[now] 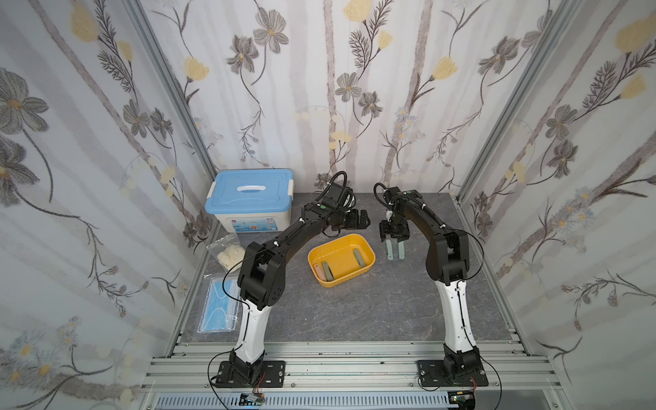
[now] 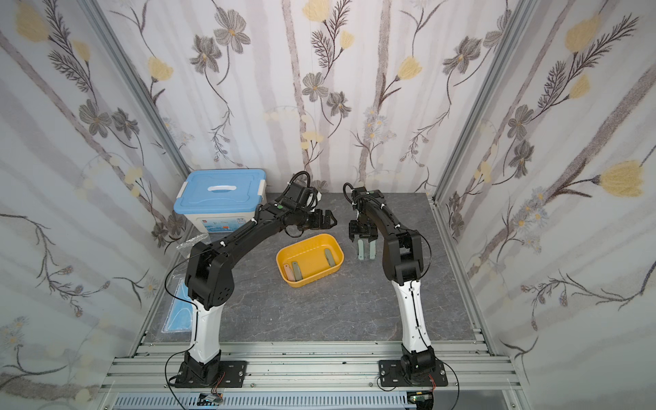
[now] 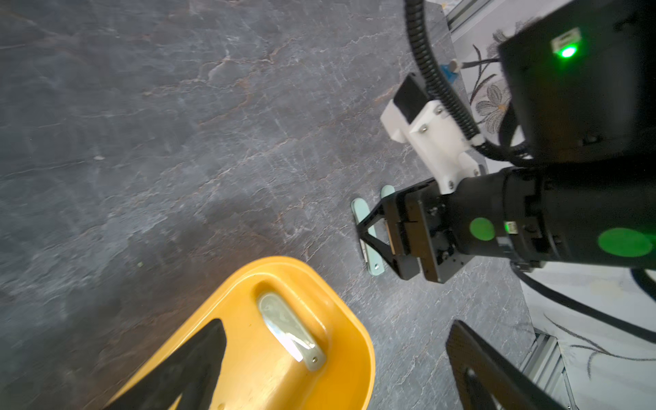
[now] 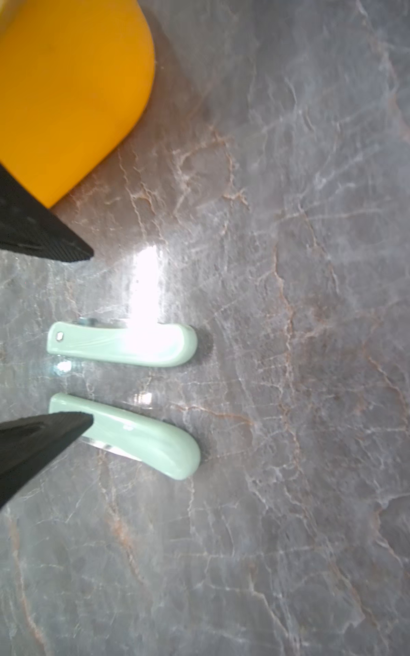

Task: Take the fruit knife out of the storage box
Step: Place the fruit knife at the center of the board, then pick up the fruit knife from the storage box.

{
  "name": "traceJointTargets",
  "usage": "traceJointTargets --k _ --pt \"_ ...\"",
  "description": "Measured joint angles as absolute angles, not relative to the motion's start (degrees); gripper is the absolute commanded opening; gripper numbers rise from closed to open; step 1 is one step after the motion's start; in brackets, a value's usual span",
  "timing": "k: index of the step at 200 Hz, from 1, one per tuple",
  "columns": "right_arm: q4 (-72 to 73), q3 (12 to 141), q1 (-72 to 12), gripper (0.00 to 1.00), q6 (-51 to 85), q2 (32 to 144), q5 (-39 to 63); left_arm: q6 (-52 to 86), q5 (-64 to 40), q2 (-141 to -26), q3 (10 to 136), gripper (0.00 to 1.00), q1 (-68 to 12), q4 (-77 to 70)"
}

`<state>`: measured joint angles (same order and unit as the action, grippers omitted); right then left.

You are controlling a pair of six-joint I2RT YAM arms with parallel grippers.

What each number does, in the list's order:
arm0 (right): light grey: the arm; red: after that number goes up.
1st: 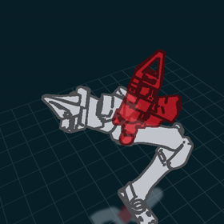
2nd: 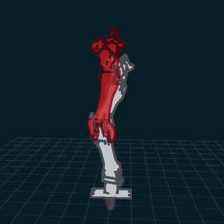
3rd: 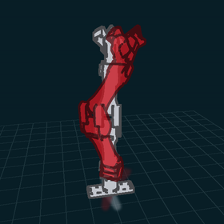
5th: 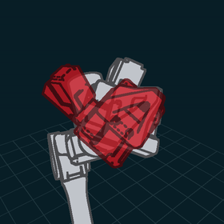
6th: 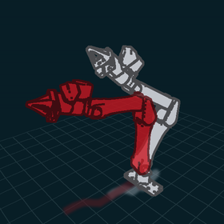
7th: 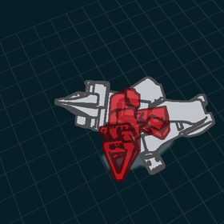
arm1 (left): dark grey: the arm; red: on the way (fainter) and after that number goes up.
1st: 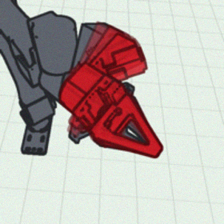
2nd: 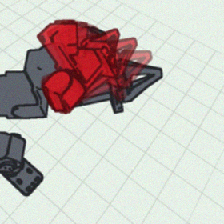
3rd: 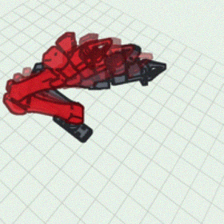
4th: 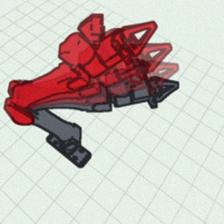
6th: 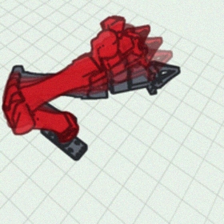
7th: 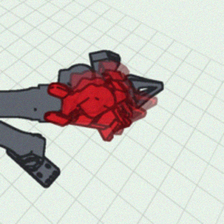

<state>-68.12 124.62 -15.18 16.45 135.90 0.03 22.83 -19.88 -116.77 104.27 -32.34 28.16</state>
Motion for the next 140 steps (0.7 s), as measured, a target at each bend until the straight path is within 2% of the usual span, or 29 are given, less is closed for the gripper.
traceJointTargets --k 62,140 --pt "-68.1 123.7 -22.2 0.65 16.3 130.1 -0.1 21.8 -18.6 -100.9 85.6 1.0 -30.7 25.4" --pt "-67.9 121.4 -31.9 0.6 17.3 128.9 -2.6 23.1 -15.8 -81.9 63.9 1.0 -29.3 23.6"
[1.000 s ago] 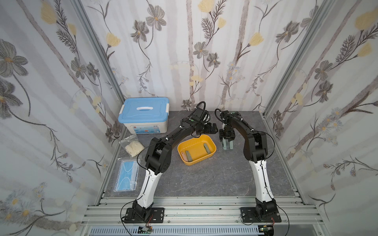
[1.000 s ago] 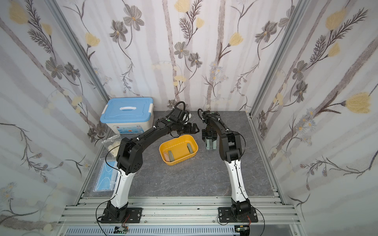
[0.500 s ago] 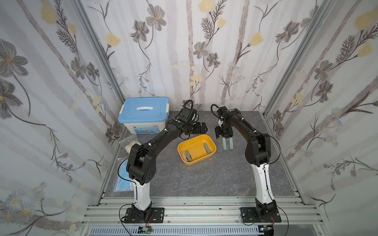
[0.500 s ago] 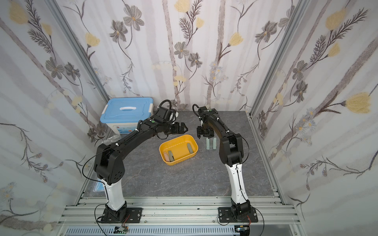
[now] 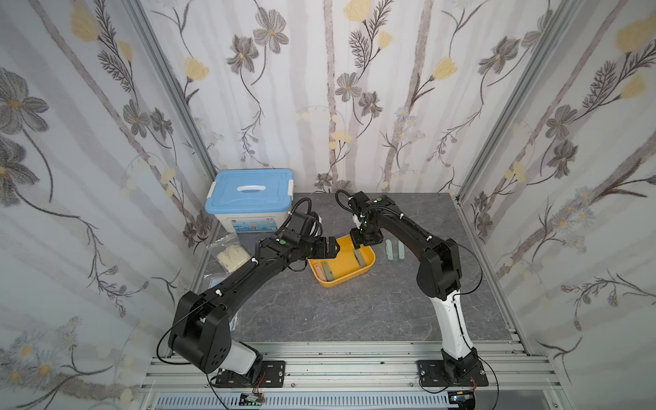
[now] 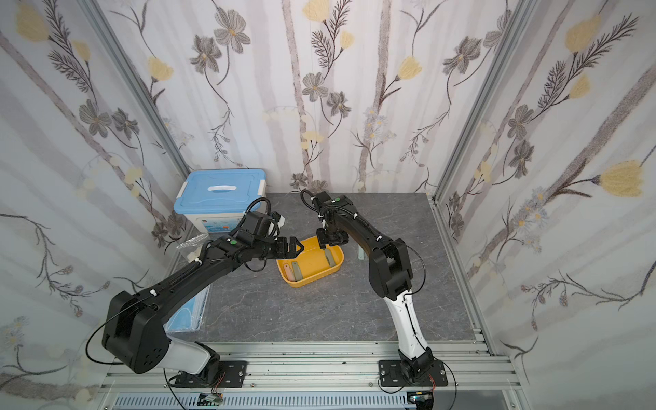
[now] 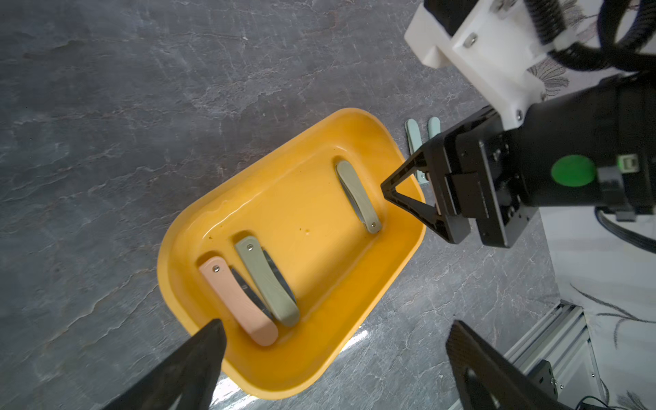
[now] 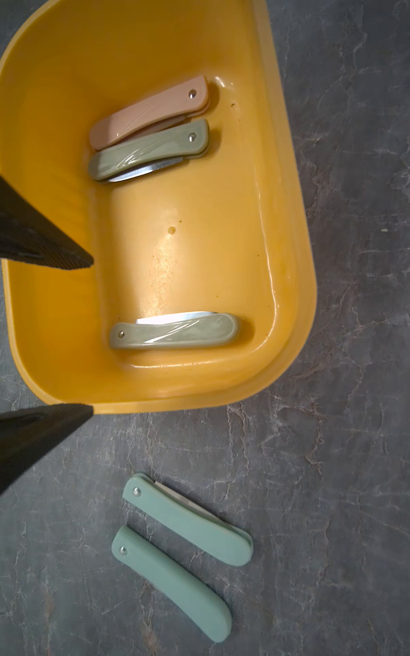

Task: Take the fruit knife out of the storage box
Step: Pick up the fruit knife from the storage box.

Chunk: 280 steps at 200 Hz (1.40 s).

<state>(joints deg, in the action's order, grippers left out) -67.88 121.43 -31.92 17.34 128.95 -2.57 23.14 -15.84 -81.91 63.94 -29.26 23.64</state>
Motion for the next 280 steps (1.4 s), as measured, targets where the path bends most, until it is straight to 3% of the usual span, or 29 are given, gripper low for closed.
traceJointTargets --k 69,280 --pt "-66.2 120.1 -34.1 0.58 18.6 132.9 -2.6 24.2 -15.0 -75.5 57.4 1.0 -28.9 23.8" --pt "-62.6 119.6 -33.9 0.53 18.2 137.1 1.0 24.2 -14.6 -76.3 57.0 1.0 -28.1 23.8"
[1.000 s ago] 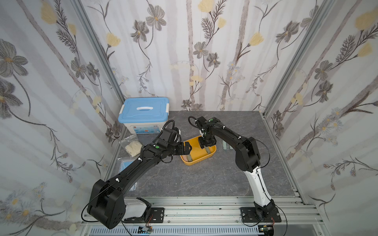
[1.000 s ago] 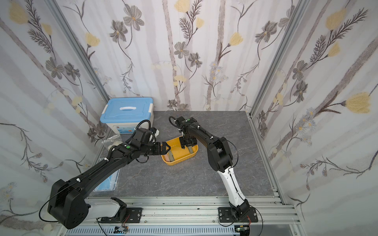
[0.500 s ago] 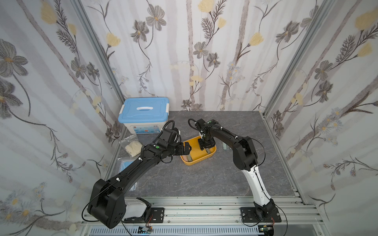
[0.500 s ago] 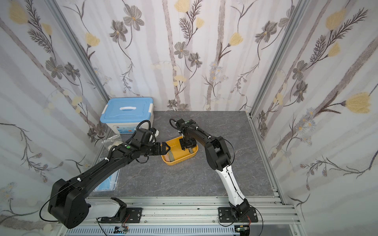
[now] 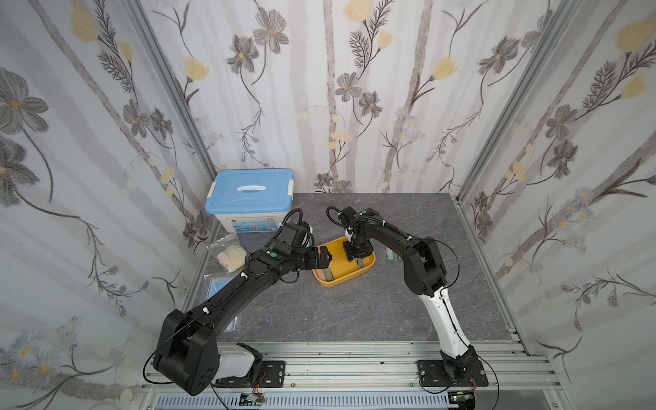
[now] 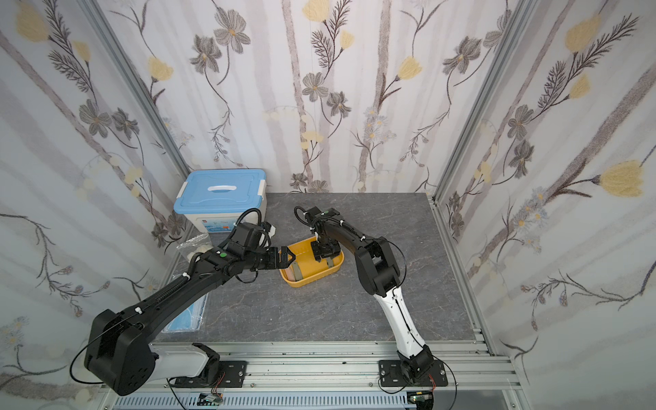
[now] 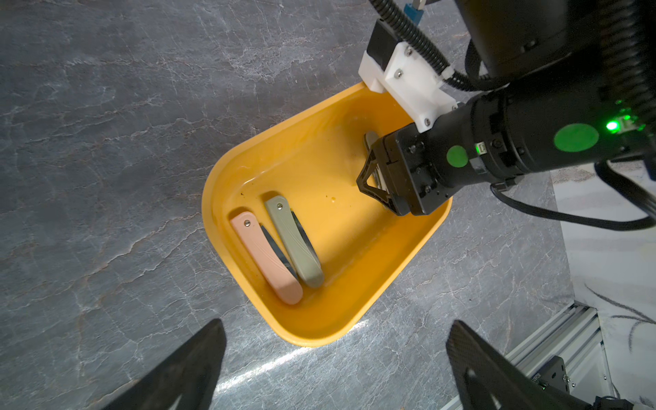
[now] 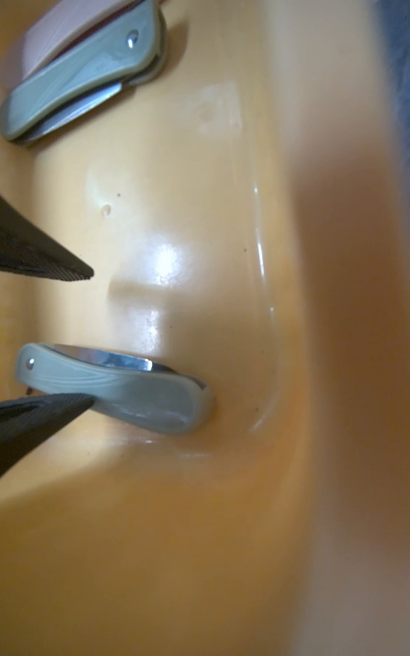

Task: Take the fruit knife out of the storage box
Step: Pick up the fruit knife from the storage box.

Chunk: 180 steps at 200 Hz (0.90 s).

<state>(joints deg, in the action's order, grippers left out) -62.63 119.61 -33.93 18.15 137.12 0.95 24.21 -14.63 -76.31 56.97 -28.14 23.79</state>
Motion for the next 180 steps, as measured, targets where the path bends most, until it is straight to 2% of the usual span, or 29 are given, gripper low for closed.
traceJointTargets --k 88,180 --pt "-61.1 117.2 -34.1 0.54 19.6 134.0 1.5 24.2 -15.1 -77.8 56.5 1.0 -28.0 22.5" --pt "-61.1 117.7 -33.3 0.54 22.1 136.6 0.0 24.2 -16.4 -78.3 57.2 1.0 -28.0 22.1"
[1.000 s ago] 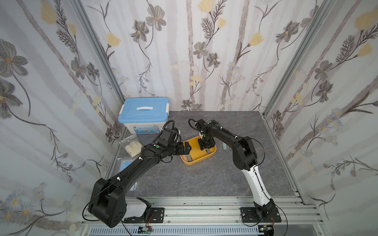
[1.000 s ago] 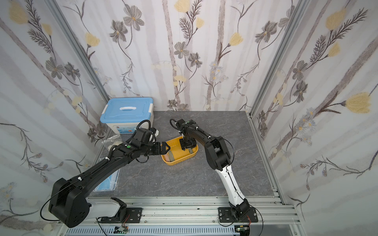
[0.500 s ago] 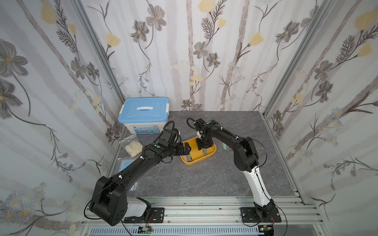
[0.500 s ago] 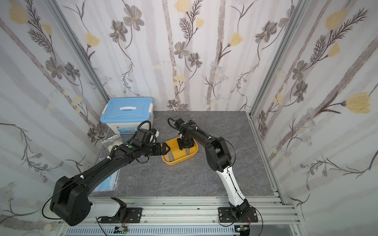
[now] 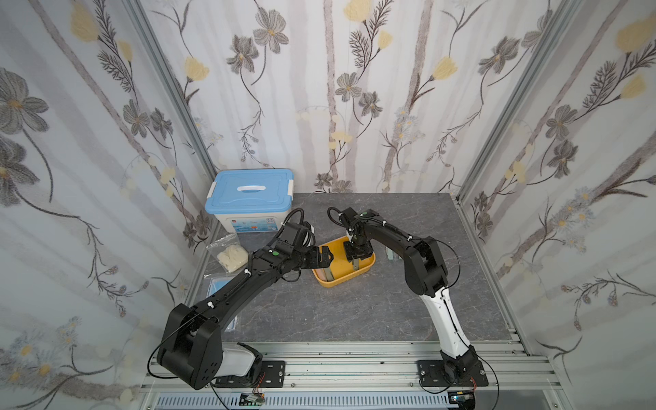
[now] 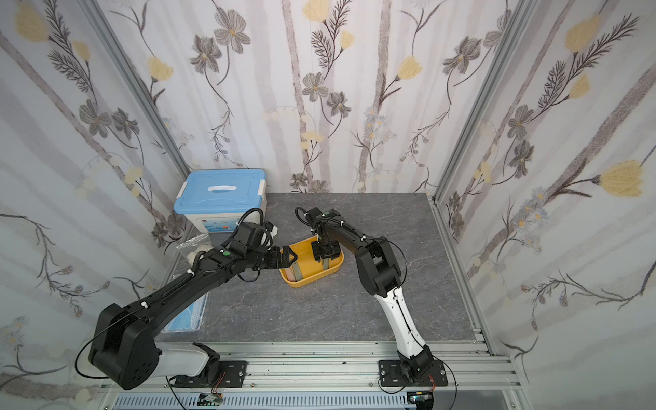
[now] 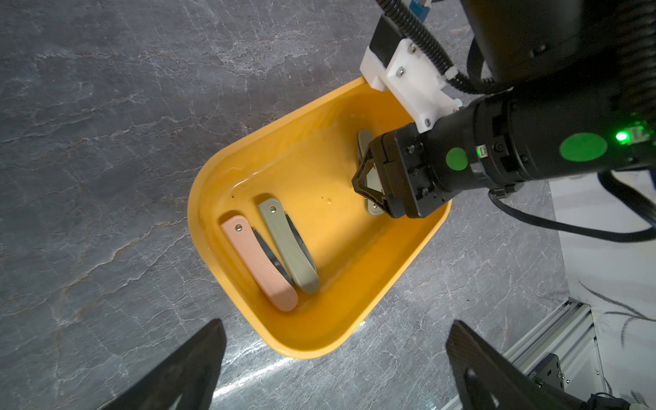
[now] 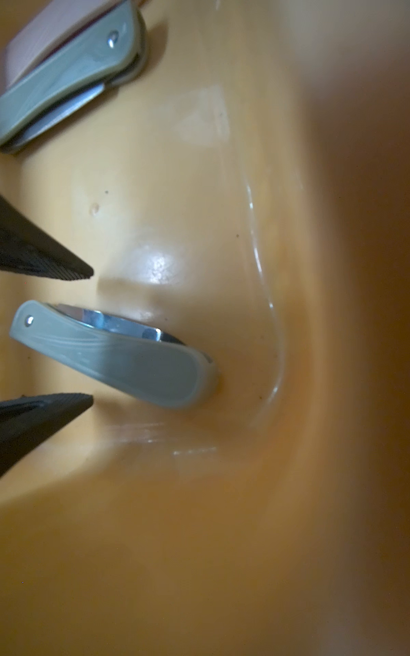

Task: Take the fruit knife out of the storage box
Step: Pick up the fruit knife from the storage box.

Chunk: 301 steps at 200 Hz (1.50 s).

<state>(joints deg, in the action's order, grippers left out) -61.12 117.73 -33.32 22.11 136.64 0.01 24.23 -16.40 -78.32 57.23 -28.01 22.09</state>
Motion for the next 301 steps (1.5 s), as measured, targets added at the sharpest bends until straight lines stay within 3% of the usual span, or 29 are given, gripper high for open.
traceJointTargets --k 105,174,219,250,301 --pt "-60.9 119.9 -33.6 0.46 22.3 138.9 -1.8 24.2 -17.0 -78.1 56.6 1.0 -27.9 21.8" --pt "-60.8 120.2 -33.8 0.35 22.3 139.3 -2.5 23.8 -18.1 -78.1 56.6 1.0 -27.5 21.8" --pt "-60.8 120.4 -33.8 0.22 22.5 139.5 -2.5 23.6 -18.4 -78.1 56.6 1.0 -27.2 21.8" --pt "-60.8 120.4 -33.8 0.05 22.5 139.5 -2.5 23.3 -18.7 -78.1 56.6 1.0 -27.1 21.8" --pt "-61.1 120.7 -33.3 0.01 22.5 139.3 -1.8 23.0 -18.7 -78.4 56.9 1.0 -27.0 21.8"
